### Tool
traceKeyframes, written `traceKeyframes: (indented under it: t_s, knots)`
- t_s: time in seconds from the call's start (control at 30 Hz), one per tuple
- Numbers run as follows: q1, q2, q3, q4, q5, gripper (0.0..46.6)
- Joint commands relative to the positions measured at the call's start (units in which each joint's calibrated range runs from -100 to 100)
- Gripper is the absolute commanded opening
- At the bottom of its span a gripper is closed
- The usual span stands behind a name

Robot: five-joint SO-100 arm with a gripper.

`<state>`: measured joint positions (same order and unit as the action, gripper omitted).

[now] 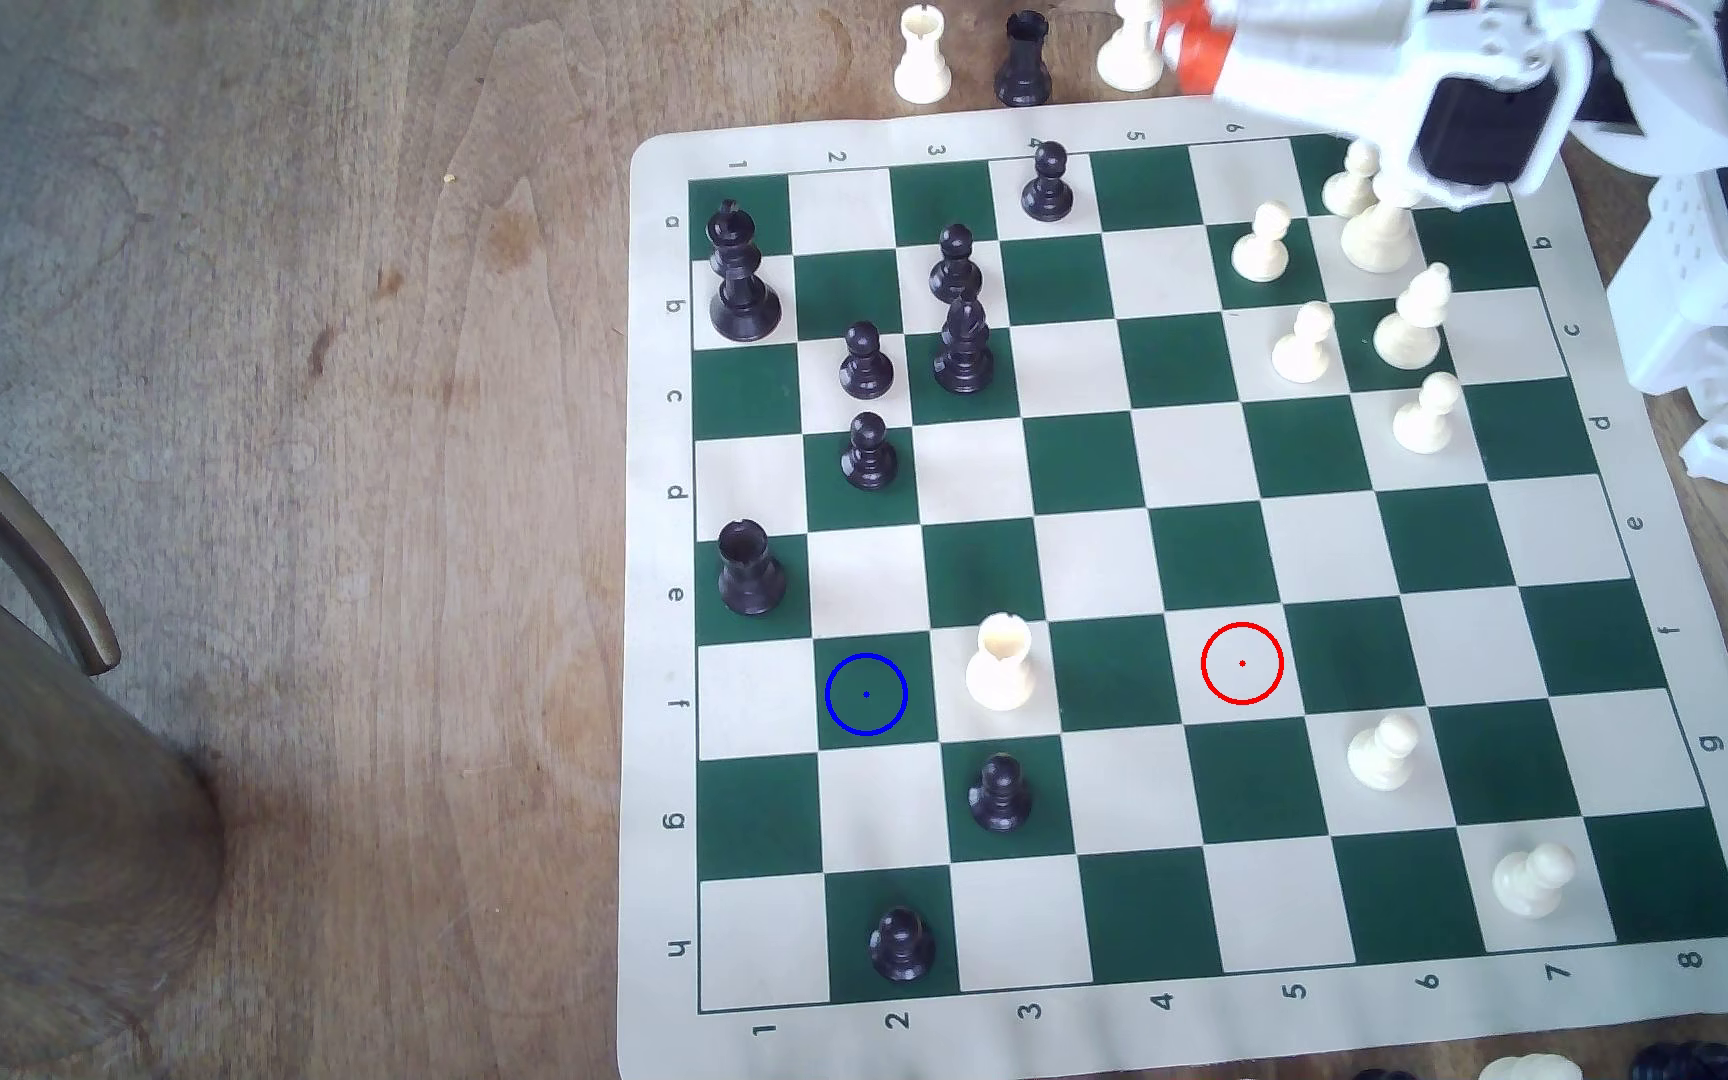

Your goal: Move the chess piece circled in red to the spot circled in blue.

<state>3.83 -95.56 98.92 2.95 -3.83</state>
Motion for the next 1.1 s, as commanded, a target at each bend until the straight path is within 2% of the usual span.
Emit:
traceKeyframes:
  t_s: [0.0,0.1,0.2,0.47,0.63,1.07]
  knots:
    - [0.6,-0.3,0.9,-17.4,5.0,0.2]
    - [-0.1,-0.2,0.9,-22.4,6.6,0.2]
    - [-0.6,-0.2,0.9,-30.1,6.9,0.2]
    - [-0.5,-0.2,1.0,-45.0,6.9,0.2]
    - [-0.5,-0.2,1.0,-60.3,6.9,0.2]
    - [0.0,-0.3,1.0,-83.0,6.5,0.2]
